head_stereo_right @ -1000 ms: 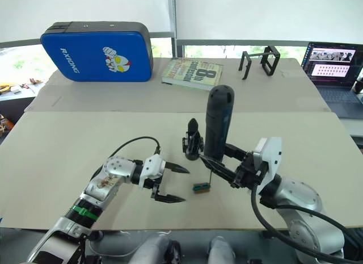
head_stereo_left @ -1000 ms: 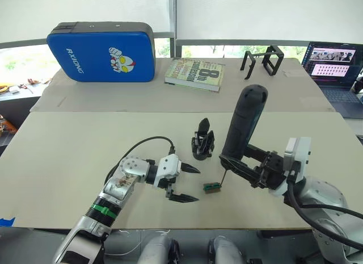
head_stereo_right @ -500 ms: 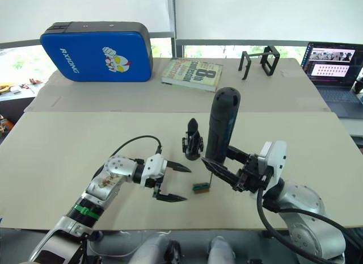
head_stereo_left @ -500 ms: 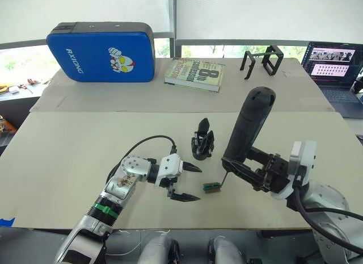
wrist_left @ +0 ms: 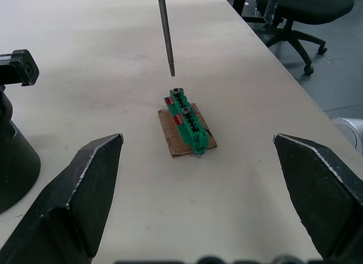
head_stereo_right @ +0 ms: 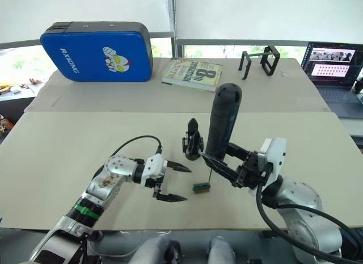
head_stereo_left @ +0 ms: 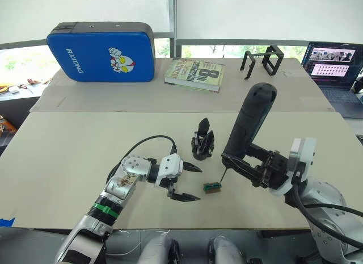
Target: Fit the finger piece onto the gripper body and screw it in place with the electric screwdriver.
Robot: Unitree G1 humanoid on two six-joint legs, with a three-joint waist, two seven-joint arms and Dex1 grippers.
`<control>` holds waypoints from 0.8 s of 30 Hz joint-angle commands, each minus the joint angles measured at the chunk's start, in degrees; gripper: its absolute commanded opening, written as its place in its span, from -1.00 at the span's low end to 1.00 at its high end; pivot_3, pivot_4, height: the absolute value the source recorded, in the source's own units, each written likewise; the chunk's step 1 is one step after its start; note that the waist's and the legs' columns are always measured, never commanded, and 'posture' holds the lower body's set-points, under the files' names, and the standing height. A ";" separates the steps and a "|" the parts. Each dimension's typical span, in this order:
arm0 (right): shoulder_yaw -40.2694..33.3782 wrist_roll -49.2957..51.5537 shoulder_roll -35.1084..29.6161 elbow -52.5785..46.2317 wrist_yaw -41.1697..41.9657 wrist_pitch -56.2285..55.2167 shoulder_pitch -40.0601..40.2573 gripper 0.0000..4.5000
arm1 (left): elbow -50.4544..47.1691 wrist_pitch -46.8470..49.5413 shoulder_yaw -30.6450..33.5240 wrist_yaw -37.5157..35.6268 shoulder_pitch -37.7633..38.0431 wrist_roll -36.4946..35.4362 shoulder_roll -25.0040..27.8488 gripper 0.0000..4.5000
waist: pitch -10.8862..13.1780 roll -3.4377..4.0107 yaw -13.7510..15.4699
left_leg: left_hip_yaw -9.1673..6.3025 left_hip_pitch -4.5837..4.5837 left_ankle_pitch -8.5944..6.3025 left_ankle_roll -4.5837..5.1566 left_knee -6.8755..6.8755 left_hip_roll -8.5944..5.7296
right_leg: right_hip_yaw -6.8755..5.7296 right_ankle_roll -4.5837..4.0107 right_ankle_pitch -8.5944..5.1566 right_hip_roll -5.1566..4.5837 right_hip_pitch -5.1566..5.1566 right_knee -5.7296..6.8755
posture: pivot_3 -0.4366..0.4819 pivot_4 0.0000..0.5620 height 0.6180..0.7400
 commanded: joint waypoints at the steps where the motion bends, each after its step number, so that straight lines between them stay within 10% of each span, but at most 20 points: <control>1: -0.26 0.60 -0.26 -1.97 -0.04 -1.92 -0.77 -0.15 | -1.42 -0.45 -0.14 0.08 -0.91 -0.20 -0.38 1.00 | 0.00 0.00 -0.01 | 0.00 0.00 0.00 0.00 0.00 0.00 | 0.00 0.00 0.00 0.00 0.00 0.00 | -0.05 -0.47 1.00; 24: 0.50 0.89 -1.97 -2.38 -1.43 -1.53 -0.75 -0.15 | -0.65 -1.22 -0.19 0.46 -1.32 0.13 -0.79 1.00 | 0.00 0.00 0.01 | 0.00 0.00 0.00 0.00 0.00 0.00 | 0.00 0.00 0.00 0.00 0.01 0.00 | -0.05 -0.47 1.00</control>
